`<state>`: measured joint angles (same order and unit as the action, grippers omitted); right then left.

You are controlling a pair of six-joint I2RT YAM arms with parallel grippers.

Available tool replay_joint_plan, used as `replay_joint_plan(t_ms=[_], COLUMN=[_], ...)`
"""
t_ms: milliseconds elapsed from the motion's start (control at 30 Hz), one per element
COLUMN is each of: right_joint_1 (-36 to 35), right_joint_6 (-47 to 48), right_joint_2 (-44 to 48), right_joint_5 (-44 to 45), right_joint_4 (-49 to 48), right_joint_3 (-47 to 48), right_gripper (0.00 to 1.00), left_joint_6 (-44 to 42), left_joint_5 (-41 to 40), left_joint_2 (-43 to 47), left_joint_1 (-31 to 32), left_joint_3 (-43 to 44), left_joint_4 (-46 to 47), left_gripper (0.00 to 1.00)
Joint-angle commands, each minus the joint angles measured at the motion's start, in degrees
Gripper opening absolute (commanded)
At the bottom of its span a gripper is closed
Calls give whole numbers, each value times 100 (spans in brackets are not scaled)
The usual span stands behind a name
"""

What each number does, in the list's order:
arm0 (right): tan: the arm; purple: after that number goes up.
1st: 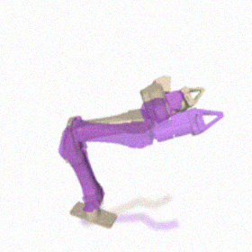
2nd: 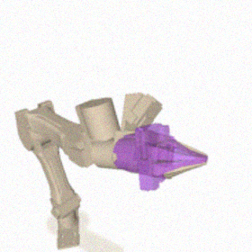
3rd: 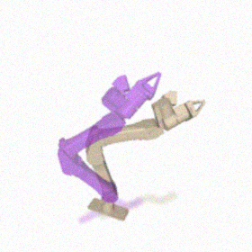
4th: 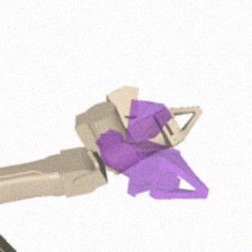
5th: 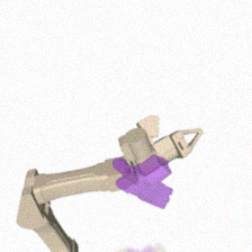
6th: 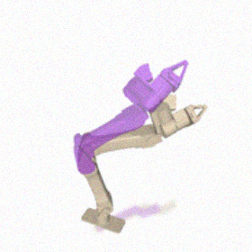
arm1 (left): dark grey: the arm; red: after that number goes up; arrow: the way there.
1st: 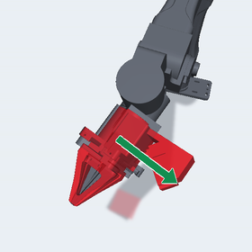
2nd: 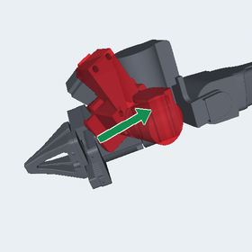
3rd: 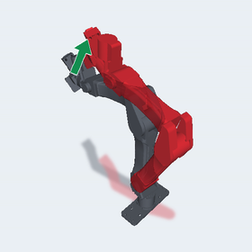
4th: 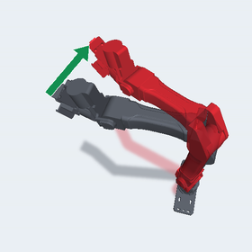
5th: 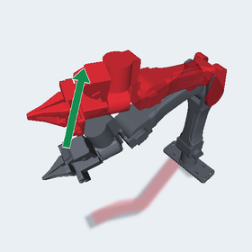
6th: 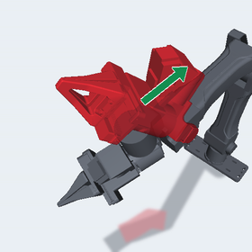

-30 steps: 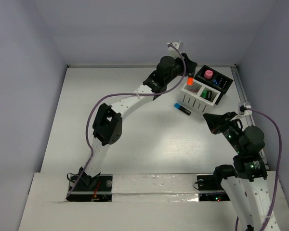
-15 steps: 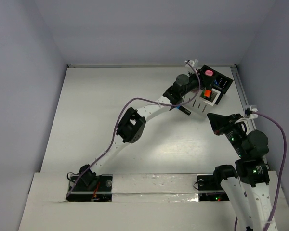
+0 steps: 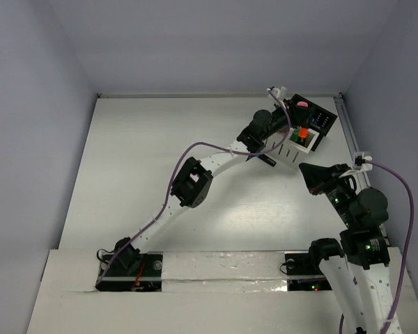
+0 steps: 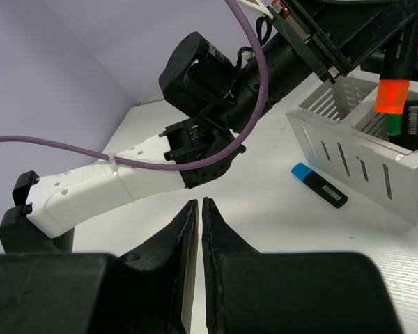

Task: Sort the stationery into containers
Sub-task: Place the pen in the storage box, then pick up the pen from the center of the board.

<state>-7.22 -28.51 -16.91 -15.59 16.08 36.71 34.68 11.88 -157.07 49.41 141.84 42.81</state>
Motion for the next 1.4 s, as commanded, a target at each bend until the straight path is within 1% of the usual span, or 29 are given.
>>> replay_joint_plan(t_ms=[0,367,400,433,467,533,567,633,667,767,800,867,900,933,967,1000,1033,1067,1100,1133,1167,1200,1233,1267,1300,1333,1367], right_joint_1=[-42,-42,-42,-42,-42,-42,-42,-42,-42,-42,-42,-42,-42,-42,-42,-42,-42,-42,-42,-42,-42,-42,-42,-42,-42,-42,-94], right_joint_6=[-14,-76,-84,-84,-84,-67,-58,-6,12,83,109,197,232,319,372,416,495,522,531,487,478,461,469,496,504,496,504], right_joint_2=[-23,47,47,47,64,73,73,56,47,21,12,-14,-32,-58,-119,-163,-207,-330,-392,-488,-611,-882,-1050,-1199,-1575,-1805,-2295], right_joint_5=[-14,-40,-49,-49,-40,-40,-40,-23,-23,12,13,48,48,65,91,100,92,100,83,57,-144,-241,-347,-539,-585,-629,-820], right_joint_4=[-254,-219,-219,-202,-193,-166,-157,-114,-87,-8,9,115,159,263,325,378,448,458,440,405,379,361,292,221,125,124,54], right_joint_3=[161,196,196,196,188,188,188,205,214,293,310,389,424,460,530,556,557,478,408,346,276,223,205,188,170,205,266], right_gripper=[13,13,13,13,13,13,13,13,14,14,14,14,13,11,7,0,0,0,0,0,0,0,0,0,0,0,0], left_joint_6=[-128,-14,21,22,22,66,83,83,57,-145,-189,-250,-286,-329,-495,-627,-777,-909,-1171,-1295,-1445,-1725,-1840,-1929,-1982,-1956,-1808], left_joint_5=[52,7,25,42,43,78,78,104,113,43,60,104,182,218,210,175,148,105,0,-80,-141,-307,-422,-545,-929,-1081,-1457], left_joint_2=[-60,-306,-324,-332,-350,-350,-324,-254,-132,71,185,317,518,685,870,1324,1616,1914,2648,3047,3417,4160,4559,4928,5689,6071,6771], left_joint_1=[7,7,7,-45,-45,-45,-45,-45,-45,-97,-98,-150,-151,-212,-212,-273,-274,-274,-335,-335,-335,-387,-388,-388,-388,-388,-388], left_joint_3=[186,274,274,274,274,265,230,143,29,-130,-139,-139,-165,-244,-514,-656,-858,-1443,-1814,-2253,-3093,-3466,-3870,-4710,-5145,-5619,-6554], left_joint_4=[544,632,615,615,615,650,667,720,738,712,668,589,545,518,501,431,317,316,351,499,561,597,571,553,527,527,553], left_gripper=[0,1,9,12,18,26,34,43,50,60,66,70,73,74,75,77,78,79,81,83,86,91,92,93,94,97,98])
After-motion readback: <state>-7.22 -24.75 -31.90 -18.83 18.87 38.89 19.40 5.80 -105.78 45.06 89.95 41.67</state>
